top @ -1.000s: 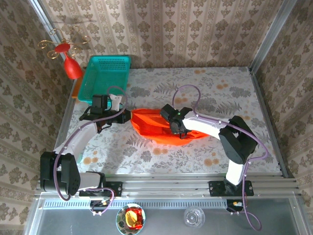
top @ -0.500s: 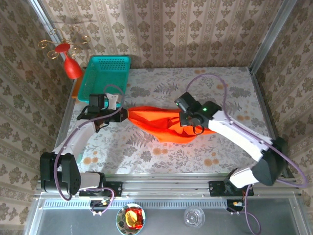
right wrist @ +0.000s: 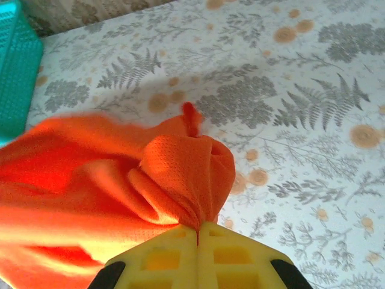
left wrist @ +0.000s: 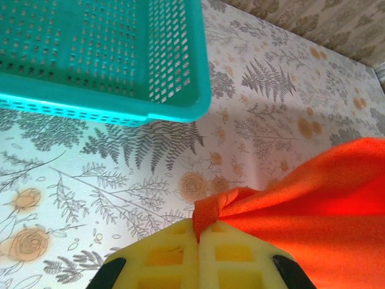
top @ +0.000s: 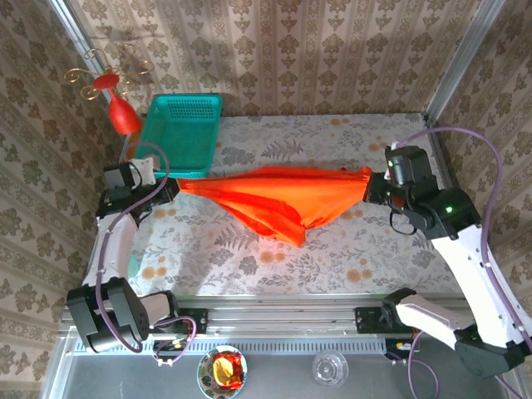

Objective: Fold the inside-out t-shirt

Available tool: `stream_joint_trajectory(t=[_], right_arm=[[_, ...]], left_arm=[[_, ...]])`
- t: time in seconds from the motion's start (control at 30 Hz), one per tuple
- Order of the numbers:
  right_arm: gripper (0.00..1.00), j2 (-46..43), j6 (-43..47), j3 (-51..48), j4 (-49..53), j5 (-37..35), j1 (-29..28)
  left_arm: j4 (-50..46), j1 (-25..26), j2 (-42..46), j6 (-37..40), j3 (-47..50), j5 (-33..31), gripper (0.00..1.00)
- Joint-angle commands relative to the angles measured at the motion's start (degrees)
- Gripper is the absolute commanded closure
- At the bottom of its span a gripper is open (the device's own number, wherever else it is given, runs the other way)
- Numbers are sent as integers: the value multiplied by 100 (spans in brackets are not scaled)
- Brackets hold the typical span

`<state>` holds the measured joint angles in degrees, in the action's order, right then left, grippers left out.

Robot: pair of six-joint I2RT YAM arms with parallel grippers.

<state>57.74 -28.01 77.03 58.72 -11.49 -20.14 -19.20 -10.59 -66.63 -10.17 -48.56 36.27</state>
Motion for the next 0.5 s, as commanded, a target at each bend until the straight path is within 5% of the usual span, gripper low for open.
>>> stream_joint_trajectory(t=[0.0,0.23,0.37,0.47], right_arm=[[100,70,129,-618,225,167,283],[99,626,-44,-1969,-305,761,397],[57,809,-47,-2068,-431,1039,314],[48,863,74,-1934,-584,1149,279]], left_arm=[[-161,-84,150,-112,146,-54,100],[3,272,202,-306,613,107,100],[-242,648,319,-198,698,-298,98],[-368,872,385,-113,677,-556,97]])
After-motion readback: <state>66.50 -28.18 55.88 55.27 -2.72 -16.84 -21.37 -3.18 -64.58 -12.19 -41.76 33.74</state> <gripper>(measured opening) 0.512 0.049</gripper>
